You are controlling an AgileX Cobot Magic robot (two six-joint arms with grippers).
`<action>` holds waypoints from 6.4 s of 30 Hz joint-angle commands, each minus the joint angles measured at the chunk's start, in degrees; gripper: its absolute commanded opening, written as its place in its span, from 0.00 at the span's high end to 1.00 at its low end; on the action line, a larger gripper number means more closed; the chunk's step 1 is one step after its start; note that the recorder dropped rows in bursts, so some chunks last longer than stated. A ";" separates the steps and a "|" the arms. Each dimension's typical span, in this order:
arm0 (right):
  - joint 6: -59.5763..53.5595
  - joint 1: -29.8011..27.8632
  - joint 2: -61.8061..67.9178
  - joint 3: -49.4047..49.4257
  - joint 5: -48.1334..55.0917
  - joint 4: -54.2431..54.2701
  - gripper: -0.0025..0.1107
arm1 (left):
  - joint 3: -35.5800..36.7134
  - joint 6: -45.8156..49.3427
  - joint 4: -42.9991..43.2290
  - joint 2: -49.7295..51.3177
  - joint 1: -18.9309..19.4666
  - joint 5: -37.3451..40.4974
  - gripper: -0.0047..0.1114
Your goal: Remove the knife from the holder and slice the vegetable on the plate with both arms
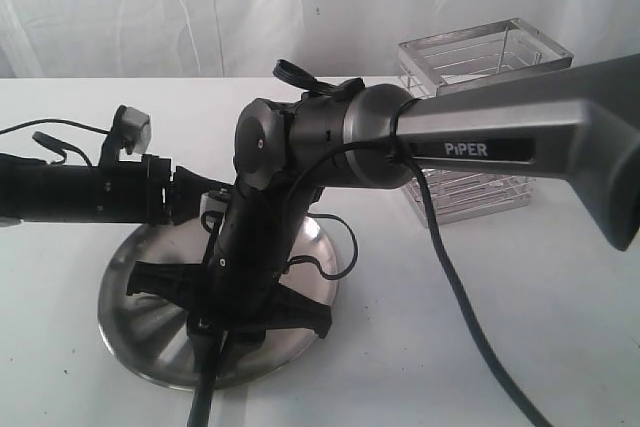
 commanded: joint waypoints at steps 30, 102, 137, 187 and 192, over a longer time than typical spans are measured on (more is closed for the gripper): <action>-0.46 -0.59 -0.11 -0.17 -0.70 0.07 0.98 | -0.28 -4.57 9.75 -0.12 -4.06 -13.47 0.96; -3.11 3.86 1.14 -0.17 6.49 6.06 0.98 | -1.33 -33.05 36.64 -12.46 -3.95 -14.63 0.96; -3.42 3.86 1.14 -0.17 3.81 6.61 0.98 | 3.27 -33.85 40.09 -7.71 -9.03 -28.71 0.96; -4.72 5.07 0.78 -0.16 7.31 8.52 0.98 | -1.20 -20.33 13.91 -1.11 3.99 -2.20 0.96; -6.26 5.07 -2.66 -0.16 8.43 7.35 0.98 | -1.20 -16.50 11.34 -1.11 3.99 0.85 0.96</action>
